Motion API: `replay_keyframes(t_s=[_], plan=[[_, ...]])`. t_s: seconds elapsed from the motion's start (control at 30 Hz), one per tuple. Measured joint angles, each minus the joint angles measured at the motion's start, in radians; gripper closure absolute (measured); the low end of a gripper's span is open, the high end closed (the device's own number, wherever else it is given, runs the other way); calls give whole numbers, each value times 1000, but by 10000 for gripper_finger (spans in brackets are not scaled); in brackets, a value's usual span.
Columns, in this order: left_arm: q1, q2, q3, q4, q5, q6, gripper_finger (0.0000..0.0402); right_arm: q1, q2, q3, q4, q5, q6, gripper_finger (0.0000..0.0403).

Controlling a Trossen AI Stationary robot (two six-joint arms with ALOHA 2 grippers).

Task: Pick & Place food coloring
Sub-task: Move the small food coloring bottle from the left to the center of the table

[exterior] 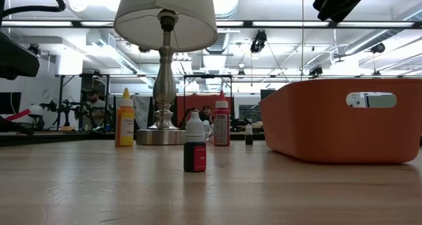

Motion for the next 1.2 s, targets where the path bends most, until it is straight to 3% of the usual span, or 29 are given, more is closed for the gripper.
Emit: replay_keyframes(t_s=[0.23,0.53,0.9,1.2], plan=[[1,0,11,0,-25,8,372,0,0,0,0,3,0,330],[25,0,75,-12,-122,61,366,-1,0,0,-1,6,0,337],[110,0,247,-27,-217,352,368,0,0,0,0,6,0,327],[187,84,445,-151,-222,588,369,0,0,0,-2,-3,14,334]])
